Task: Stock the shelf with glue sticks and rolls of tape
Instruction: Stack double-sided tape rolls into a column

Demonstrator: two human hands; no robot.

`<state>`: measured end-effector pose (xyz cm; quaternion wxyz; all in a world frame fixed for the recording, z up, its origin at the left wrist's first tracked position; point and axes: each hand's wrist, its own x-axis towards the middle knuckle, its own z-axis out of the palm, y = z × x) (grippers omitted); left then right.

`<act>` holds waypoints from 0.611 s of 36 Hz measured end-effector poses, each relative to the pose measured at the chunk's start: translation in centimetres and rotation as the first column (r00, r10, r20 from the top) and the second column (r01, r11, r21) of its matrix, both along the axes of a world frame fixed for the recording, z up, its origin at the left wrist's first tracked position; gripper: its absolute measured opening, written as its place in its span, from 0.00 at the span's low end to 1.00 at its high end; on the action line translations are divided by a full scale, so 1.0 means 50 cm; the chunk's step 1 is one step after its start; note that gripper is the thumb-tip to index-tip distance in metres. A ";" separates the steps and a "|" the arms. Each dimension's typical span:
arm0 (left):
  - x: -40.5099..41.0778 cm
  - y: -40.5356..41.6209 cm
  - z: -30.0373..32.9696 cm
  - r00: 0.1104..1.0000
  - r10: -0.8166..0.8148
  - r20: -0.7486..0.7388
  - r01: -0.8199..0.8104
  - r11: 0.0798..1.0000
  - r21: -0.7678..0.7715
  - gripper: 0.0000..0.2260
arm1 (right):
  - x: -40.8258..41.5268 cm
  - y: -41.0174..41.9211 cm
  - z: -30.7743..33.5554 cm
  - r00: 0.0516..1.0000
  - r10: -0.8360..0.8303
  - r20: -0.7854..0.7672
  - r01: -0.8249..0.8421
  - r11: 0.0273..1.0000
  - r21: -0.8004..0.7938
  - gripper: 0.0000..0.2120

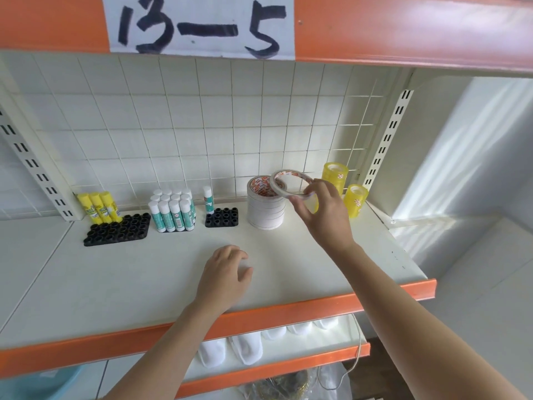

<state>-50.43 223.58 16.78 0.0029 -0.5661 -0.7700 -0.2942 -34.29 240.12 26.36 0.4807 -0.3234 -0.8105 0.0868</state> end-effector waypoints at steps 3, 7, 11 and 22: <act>0.002 -0.002 0.002 1.000 -0.002 -0.010 0.002 1.000 0.007 0.19 | -0.041 0.011 0.012 0.999 -0.006 0.033 0.005 1.000 0.018 0.16; 0.003 -0.002 0.005 1.000 0.001 -0.012 -0.001 1.000 0.019 0.19 | -0.090 0.027 0.012 0.995 0.020 0.096 -0.023 0.999 0.027 0.21; 0.003 -0.003 0.006 1.000 -0.007 -0.027 0.007 1.000 0.021 0.18 | -0.112 0.040 -0.008 0.984 0.006 0.177 -0.015 0.999 0.046 0.20; 0.003 -0.004 0.006 1.000 0.001 -0.026 0.000 1.000 0.021 0.18 | -0.112 0.047 -0.030 0.965 -0.017 0.262 0.036 0.997 -0.068 0.20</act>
